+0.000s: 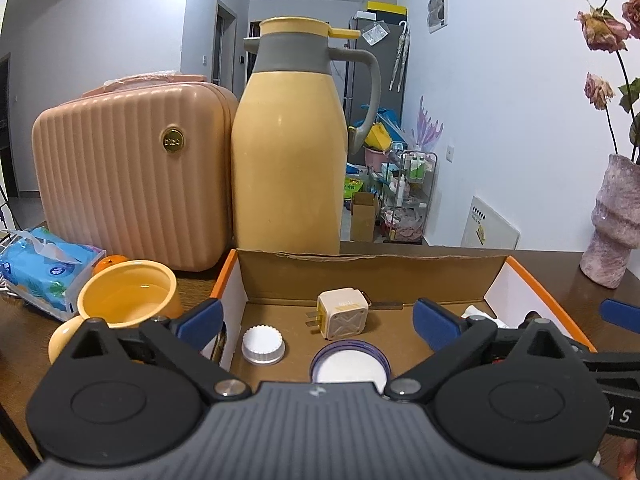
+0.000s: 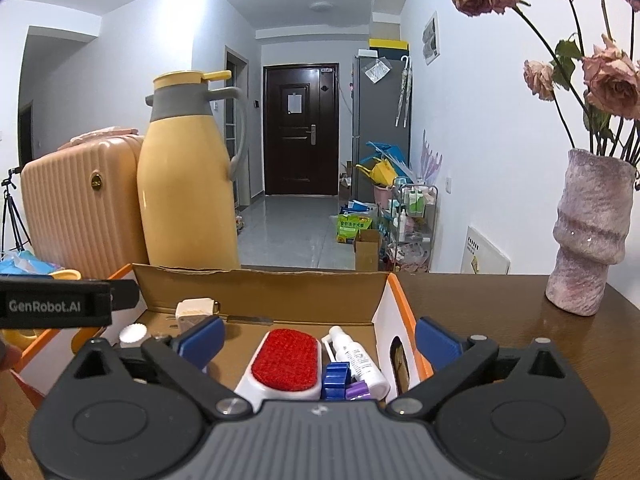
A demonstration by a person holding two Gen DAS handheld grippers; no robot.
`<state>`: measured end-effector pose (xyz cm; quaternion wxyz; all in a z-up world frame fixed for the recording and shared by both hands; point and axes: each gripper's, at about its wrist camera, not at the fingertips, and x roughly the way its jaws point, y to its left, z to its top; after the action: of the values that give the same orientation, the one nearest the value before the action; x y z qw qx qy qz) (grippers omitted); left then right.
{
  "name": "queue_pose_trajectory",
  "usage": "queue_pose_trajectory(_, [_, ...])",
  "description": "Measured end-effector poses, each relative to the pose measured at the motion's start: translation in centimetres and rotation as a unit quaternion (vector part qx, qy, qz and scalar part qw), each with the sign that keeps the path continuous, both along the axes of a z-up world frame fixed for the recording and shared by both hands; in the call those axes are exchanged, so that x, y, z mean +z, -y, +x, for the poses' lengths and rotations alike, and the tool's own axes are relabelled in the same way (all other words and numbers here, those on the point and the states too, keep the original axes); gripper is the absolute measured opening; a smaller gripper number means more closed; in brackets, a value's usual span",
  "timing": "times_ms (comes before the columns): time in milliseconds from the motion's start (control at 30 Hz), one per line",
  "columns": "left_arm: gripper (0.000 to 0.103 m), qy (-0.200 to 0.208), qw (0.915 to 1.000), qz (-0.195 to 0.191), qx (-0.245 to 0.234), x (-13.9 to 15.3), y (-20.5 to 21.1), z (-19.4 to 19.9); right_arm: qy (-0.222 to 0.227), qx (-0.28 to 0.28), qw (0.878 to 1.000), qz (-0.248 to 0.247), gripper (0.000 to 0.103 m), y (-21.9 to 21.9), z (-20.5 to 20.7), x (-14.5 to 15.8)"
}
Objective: Organize rigid objects
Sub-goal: 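Withdraw both tools from the box toward the remaining items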
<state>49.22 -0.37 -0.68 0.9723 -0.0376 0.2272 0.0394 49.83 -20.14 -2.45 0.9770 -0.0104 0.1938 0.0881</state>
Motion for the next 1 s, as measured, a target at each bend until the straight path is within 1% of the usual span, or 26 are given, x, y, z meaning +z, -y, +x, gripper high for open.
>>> queue_pose_trajectory(267, [0.103, 0.006, 1.0, -0.003, 0.002, 0.4, -0.6, -1.7, 0.01, 0.005, 1.0, -0.002, 0.102, 0.1, -1.7, 0.6])
queue_pose_trajectory(533, [0.103, 0.009, 0.9999, -0.004, 0.002, 0.7, -1.2, -3.9, 0.019, 0.013, 1.0, -0.003, 0.102, 0.2, -4.3, 1.0])
queue_pose_trajectory(1000, [0.103, 0.023, 0.9997, -0.01, 0.008, 1.7, -2.9, -9.1, 0.044, 0.019, 0.999, 0.005, 0.102, 0.5, -9.5, 1.9])
